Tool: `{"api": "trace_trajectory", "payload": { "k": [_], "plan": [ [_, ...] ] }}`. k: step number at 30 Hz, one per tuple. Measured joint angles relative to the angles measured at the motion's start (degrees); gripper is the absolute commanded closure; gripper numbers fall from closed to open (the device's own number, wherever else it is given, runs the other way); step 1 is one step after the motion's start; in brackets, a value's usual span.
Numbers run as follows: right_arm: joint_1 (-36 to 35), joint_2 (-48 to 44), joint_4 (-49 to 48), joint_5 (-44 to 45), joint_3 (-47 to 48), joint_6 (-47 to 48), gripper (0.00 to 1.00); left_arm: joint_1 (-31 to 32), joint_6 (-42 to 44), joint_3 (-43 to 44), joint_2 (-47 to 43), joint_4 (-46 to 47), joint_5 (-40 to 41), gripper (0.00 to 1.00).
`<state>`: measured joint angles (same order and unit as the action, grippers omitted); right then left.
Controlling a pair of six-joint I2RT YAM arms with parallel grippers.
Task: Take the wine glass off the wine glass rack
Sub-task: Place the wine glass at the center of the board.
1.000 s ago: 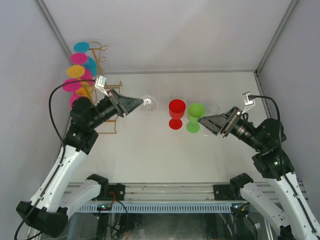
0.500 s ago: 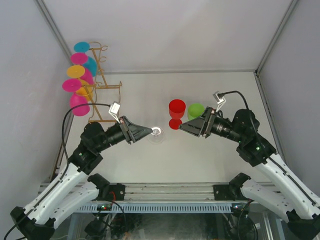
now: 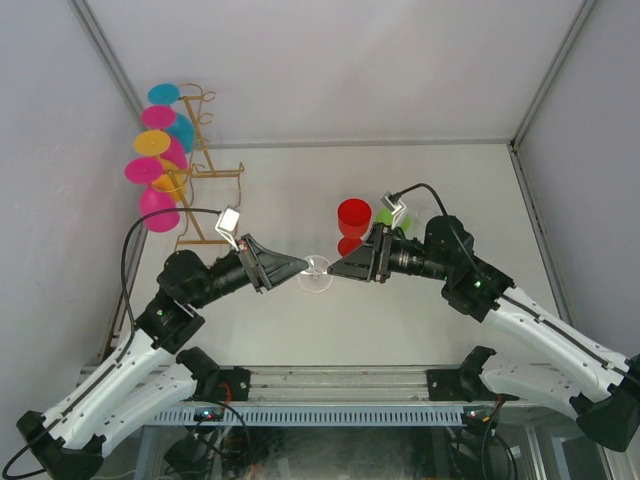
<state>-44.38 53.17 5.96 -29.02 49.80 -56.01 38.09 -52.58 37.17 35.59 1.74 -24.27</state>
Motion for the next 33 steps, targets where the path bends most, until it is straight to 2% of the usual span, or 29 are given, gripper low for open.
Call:
{"api": "trace_trajectory", "payload": {
  "k": [4, 15, 18, 23, 28, 31, 33],
  "plan": [
    [-0.4, 1.1, -2.9, 0.0, -0.8, -1.7, 0.61, 0.2, -0.8, 0.0, 0.2, 1.6, -0.2, 1.0],
    [-0.7, 1.7, -8.1, -1.2, -1.8, -3.6, 0.74, 0.8, -0.9, -0.8, 0.3, 3.1, -0.3, 1.0],
    [-1.1, 2.4, -9.3, -1.6, -1.8, -3.8, 0.81, 0.8, -0.9, -0.9, 0.4, 3.1, -0.3, 1.0],
    [-1.2, 2.8, -9.4, -1.7, -1.8, -3.7, 0.83, 1.0, -0.9, -0.9, 0.4, 3.3, -0.3, 1.0],
    [-1.5, 3.3, -8.9, -1.7, -1.8, -3.1, 1.0, 1.2, -0.9, -0.9, 0.4, 3.3, -0.3, 1.0],
    [-1.5, 3.3, -8.8, -1.7, -1.8, -2.4, 1.0, 1.2, -0.9, -0.9, 0.7, 3.1, -0.3, 1.0],
    [-1.5, 3.3, -8.7, -1.6, -1.8, -1.7, 1.0, 1.2, -0.9, -0.9, 0.9, 3.1, -0.3, 0.92]
  ]
}}
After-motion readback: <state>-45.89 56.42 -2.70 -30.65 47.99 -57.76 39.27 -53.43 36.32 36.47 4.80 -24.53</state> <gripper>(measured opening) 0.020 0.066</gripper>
